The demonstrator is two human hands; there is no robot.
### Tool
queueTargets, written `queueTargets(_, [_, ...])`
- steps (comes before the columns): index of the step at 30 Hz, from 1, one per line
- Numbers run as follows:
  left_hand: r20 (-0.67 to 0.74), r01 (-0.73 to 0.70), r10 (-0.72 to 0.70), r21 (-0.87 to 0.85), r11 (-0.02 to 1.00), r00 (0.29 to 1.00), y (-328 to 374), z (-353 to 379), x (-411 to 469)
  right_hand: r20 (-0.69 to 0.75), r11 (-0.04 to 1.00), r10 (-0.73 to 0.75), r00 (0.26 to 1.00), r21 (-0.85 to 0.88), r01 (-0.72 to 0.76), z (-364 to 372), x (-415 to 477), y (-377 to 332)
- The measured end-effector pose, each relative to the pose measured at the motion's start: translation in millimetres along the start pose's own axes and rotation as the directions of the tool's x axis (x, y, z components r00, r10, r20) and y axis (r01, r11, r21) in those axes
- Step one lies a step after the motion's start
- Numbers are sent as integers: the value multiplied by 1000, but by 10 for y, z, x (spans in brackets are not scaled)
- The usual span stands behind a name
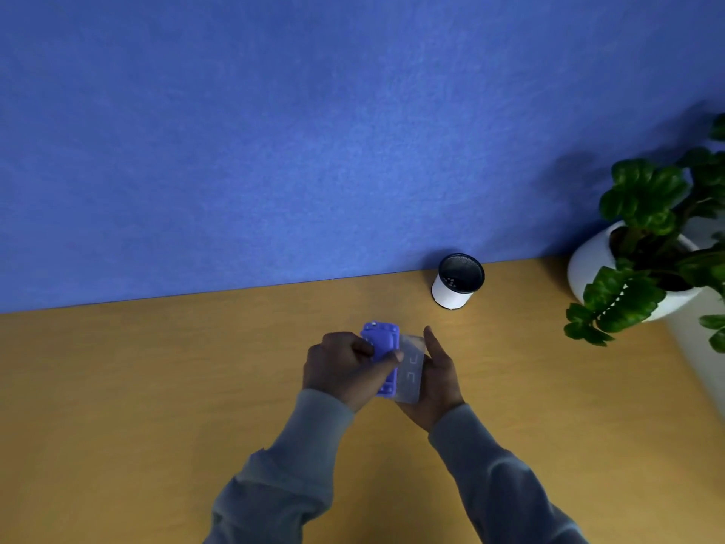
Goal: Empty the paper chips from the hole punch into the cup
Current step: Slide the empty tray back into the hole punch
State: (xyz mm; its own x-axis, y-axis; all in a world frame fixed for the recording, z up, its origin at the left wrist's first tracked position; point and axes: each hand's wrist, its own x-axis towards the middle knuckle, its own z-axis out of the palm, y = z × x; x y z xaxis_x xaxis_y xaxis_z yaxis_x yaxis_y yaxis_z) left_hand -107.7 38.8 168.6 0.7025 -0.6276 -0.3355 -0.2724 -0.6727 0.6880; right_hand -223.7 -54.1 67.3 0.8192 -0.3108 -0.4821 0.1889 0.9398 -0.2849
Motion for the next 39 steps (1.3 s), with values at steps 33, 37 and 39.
queueTargets(33, [-271,-173,76,-355,919,959,-301,331,-250,-82,981,-154,985,103,162,234,-177,76])
queueTargets(37, [61,212,-246,-723,657,967,-435,368,-288,-102,973,-188,977,117,199,258,-191,31])
queueTargets(39, [203,310,-263,-821,479,943,-428,397,-364,-123,970,-194,973,122,209,284,-200,30])
